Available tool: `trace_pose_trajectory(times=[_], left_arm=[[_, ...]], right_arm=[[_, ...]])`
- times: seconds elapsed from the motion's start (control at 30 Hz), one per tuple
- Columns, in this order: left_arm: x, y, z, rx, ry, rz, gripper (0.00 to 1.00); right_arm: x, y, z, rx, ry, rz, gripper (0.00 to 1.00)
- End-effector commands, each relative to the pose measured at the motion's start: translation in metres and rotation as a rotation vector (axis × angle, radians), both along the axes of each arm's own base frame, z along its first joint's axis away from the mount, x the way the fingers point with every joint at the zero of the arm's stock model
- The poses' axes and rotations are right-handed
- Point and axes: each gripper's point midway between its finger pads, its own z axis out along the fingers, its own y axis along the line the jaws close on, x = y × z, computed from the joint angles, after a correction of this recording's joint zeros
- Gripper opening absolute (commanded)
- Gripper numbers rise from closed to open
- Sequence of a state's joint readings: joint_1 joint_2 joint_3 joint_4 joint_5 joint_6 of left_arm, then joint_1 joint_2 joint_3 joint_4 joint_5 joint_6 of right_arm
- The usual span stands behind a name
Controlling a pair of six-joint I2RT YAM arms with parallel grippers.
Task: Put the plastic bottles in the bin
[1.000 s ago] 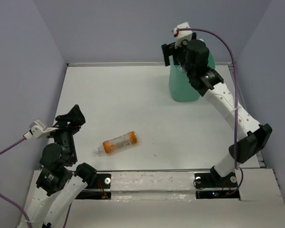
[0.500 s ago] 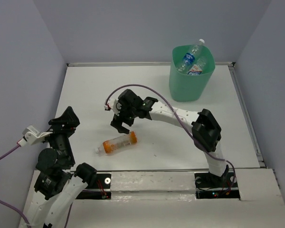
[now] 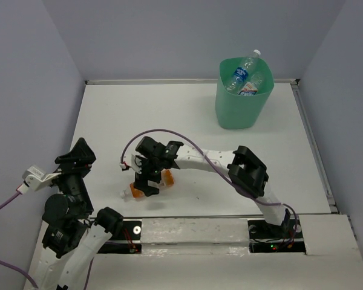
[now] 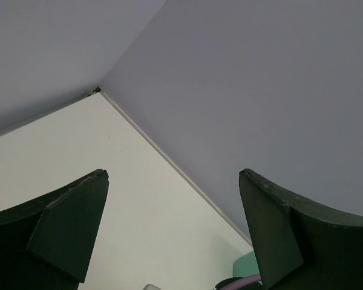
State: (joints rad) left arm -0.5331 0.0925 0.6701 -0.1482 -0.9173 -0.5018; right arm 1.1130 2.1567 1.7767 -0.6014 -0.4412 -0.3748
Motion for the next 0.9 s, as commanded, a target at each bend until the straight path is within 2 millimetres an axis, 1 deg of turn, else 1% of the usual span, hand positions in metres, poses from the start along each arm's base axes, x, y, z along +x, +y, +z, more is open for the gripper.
trace_pose_trajectory(times=[0.0,0.07,0.1,0.13,0.17,0.2,0.23,0.27,0.33,0.37,0.4,0.43,0.47,0.5,0.53,0.57,0.6,0.63,0.67,0.7,0.73,0.77,0.8,0.83,0.87], left_arm=[[-0.009,0.011,0.015,-0.039,-0.054,0.041,0.99],[-0.009,0.011,0.013,-0.037,-0.052,0.042,0.99],[-0.009,0.011,0.014,-0.038,-0.055,0.042,0.99],[-0.009,0.011,0.014,-0.040,-0.056,0.042,0.99],[-0.009,0.011,0.014,-0.037,-0.056,0.041,0.99],[-0.010,0.012,0.014,-0.037,-0.058,0.043,0.99],[-0.009,0.011,0.014,-0.036,-0.056,0.041,0.99],[-0.009,0.010,0.014,-0.034,-0.056,0.037,0.99],[-0.009,0.010,0.014,-0.032,-0.058,0.034,0.99],[-0.009,0.010,0.014,-0.033,-0.059,0.034,0.99],[-0.008,0.009,0.015,-0.032,-0.061,0.027,0.99],[-0.007,0.007,0.015,-0.028,-0.062,0.020,0.99],[-0.007,0.006,0.015,-0.024,-0.061,0.014,0.99],[-0.006,0.005,0.016,-0.023,-0.064,0.009,0.99],[-0.005,0.001,0.017,-0.012,-0.065,-0.011,0.99],[-0.004,-0.002,0.019,-0.007,-0.071,-0.024,0.99],[-0.002,-0.008,0.021,0.015,-0.074,-0.058,0.99],[0.000,-0.012,0.021,0.026,-0.077,-0.073,0.99],[0.003,-0.021,0.025,0.044,-0.091,-0.117,0.99],[0.006,-0.026,0.025,0.061,-0.091,-0.140,0.99],[0.010,-0.034,0.025,0.085,-0.086,-0.169,0.99],[0.019,-0.052,0.028,0.139,-0.080,-0.246,0.99],[0.019,-0.052,0.027,0.151,-0.076,-0.244,0.99],[0.030,-0.075,0.024,0.223,-0.042,-0.338,0.99],[0.036,-0.089,0.022,0.258,-0.026,-0.395,0.99]], right_arm=[[-0.002,0.020,-0.009,0.022,0.010,0.020,0.99],[0.008,0.030,-0.014,0.045,-0.016,-0.023,0.95],[0.014,0.038,-0.011,0.086,-0.038,-0.036,0.90],[0.018,0.041,-0.011,0.097,-0.051,-0.052,0.85],[0.026,0.039,-0.016,0.084,-0.077,-0.099,0.74],[0.032,0.044,-0.012,0.107,-0.104,-0.122,0.71],[0.037,0.044,-0.010,0.113,-0.124,-0.138,0.69],[0.044,0.043,-0.002,0.133,-0.159,-0.173,0.67],[0.048,0.040,0.010,0.159,-0.184,-0.207,0.59],[0.053,0.031,0.010,0.154,-0.189,-0.242,0.56],[0.059,0.029,0.022,0.191,-0.202,-0.267,0.56],[0.066,0.023,0.053,0.248,-0.227,-0.299,0.54],[0.083,0.005,0.055,0.243,-0.239,-0.370,0.53],[0.086,0.007,0.082,0.302,-0.262,-0.397,0.51],[0.109,-0.011,0.092,0.333,-0.285,-0.467,0.50],[0.122,-0.026,0.131,0.402,-0.318,-0.537,0.50],[0.148,-0.048,0.144,0.434,-0.345,-0.613,0.50],[0.160,-0.063,0.164,0.473,-0.368,-0.668,0.50],[0.171,-0.081,0.203,0.557,-0.403,-0.740,0.49],[0.195,-0.109,0.222,0.595,-0.448,-0.832,0.49],[0.206,-0.126,0.241,0.634,-0.479,-0.889,0.49],[0.224,-0.162,0.276,0.701,-0.538,-1.002,0.49],[0.222,-0.168,0.286,0.720,-0.548,-1.024,0.49],[0.242,-0.202,0.309,0.752,-0.606,-1.128,0.48],[0.247,-0.222,0.327,0.786,-0.639,-1.181,0.47]])
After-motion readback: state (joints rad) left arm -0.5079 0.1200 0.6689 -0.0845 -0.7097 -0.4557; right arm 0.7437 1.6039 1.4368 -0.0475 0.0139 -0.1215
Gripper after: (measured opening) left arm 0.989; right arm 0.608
